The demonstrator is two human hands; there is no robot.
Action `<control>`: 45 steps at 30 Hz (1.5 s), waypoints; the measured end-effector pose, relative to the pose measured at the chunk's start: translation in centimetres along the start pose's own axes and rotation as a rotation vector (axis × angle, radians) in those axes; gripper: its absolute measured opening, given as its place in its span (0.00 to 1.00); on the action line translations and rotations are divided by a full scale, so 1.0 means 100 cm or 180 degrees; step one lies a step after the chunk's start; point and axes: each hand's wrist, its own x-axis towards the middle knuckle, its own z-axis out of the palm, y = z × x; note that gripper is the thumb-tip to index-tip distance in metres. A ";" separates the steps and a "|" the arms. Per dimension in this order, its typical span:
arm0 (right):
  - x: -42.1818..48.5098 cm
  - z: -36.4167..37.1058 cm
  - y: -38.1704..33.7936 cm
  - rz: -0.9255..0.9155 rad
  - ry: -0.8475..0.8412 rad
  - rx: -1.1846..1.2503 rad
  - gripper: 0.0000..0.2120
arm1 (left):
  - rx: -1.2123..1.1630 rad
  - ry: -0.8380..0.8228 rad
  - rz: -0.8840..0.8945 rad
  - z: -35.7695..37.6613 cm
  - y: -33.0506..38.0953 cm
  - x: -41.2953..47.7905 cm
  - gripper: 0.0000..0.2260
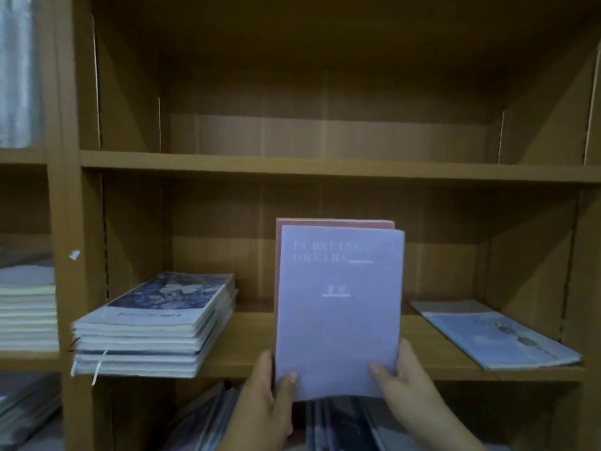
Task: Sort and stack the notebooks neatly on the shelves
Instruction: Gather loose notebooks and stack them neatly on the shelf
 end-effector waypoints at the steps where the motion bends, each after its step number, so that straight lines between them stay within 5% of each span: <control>1: 0.004 0.004 -0.003 -0.0071 0.0054 -0.0034 0.19 | 0.0083 0.0074 0.0053 0.000 0.004 0.007 0.10; 6: 0.029 0.010 -0.026 -0.0425 -0.0097 -0.0337 0.24 | 0.0719 -0.0065 0.0090 -0.006 0.020 0.047 0.12; 9: 0.035 0.013 -0.024 -0.0289 -0.0362 -0.0597 0.24 | 0.1436 -0.0301 -0.0443 -0.008 0.015 0.055 0.20; 13: 0.034 0.019 -0.020 -0.0228 -0.0302 -0.0617 0.22 | 0.1225 -0.0382 -0.0547 -0.006 0.012 0.053 0.20; 18: 0.013 0.033 -0.016 -0.0293 -0.0070 -0.0242 0.18 | 0.0288 0.0055 -0.0100 -0.040 0.036 0.022 0.18; 22: 0.002 0.076 -0.043 -0.0501 -0.0327 0.0110 0.11 | 0.0033 0.0398 -0.0395 -0.104 0.051 0.012 0.09; 25: 0.000 0.125 -0.085 -0.0453 -0.0556 0.0328 0.05 | 0.0378 0.0798 -0.0267 -0.158 0.059 0.026 0.08; 30: 0.013 0.207 -0.121 -0.0350 -0.0778 0.0055 0.12 | 0.0824 0.1026 -0.0757 -0.232 0.035 0.066 0.18; 33: 0.009 0.234 -0.126 -0.0051 -0.1203 0.0016 0.15 | 0.1346 0.1040 -0.1005 -0.255 0.004 0.064 0.16; 36: 0.003 0.240 -0.121 -0.0081 -0.1193 0.0214 0.16 | 0.1709 0.1030 -0.0403 -0.272 -0.014 0.043 0.15; 39: 0.001 0.232 -0.111 -0.0852 -0.0936 -0.0356 0.22 | 0.2422 0.0506 0.0720 -0.284 -0.020 0.029 0.19; 45: 0.003 0.240 -0.103 -0.1374 -0.0741 -0.1118 0.30 | 0.2696 0.0355 0.0479 -0.287 -0.020 0.053 0.19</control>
